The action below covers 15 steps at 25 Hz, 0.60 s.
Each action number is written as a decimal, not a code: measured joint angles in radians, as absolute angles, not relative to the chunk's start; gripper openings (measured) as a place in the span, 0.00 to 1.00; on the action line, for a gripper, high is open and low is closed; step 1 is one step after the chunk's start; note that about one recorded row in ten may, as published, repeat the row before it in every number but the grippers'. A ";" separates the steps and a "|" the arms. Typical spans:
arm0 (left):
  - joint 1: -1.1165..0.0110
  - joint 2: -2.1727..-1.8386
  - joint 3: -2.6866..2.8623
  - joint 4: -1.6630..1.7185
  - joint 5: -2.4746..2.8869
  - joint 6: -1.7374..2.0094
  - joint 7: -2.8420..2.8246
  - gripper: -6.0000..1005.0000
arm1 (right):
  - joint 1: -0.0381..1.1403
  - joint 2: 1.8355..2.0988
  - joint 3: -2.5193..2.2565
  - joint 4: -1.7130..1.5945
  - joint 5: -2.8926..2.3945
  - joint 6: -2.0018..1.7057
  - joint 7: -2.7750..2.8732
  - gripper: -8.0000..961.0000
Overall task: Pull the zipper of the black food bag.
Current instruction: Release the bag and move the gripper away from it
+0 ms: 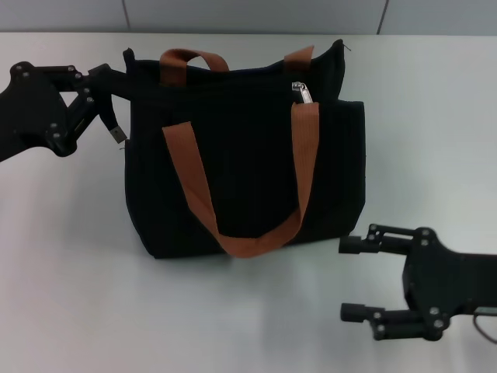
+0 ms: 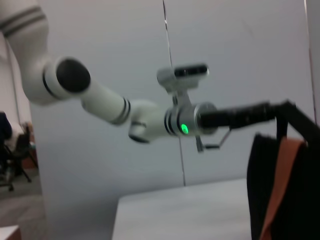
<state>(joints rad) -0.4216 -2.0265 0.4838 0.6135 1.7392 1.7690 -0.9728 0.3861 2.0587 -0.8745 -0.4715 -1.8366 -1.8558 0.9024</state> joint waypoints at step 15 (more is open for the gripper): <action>-0.429 -1.950 0.501 0.680 1.835 1.861 -1.320 0.20 | 0.396 2.073 -0.878 -0.428 -1.845 -1.773 0.875 0.79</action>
<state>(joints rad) -0.4291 -1.9496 0.5005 0.6795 1.8352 1.8612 -1.3201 0.3957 2.0727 -0.8776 -0.4278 -1.8445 -1.7729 0.8751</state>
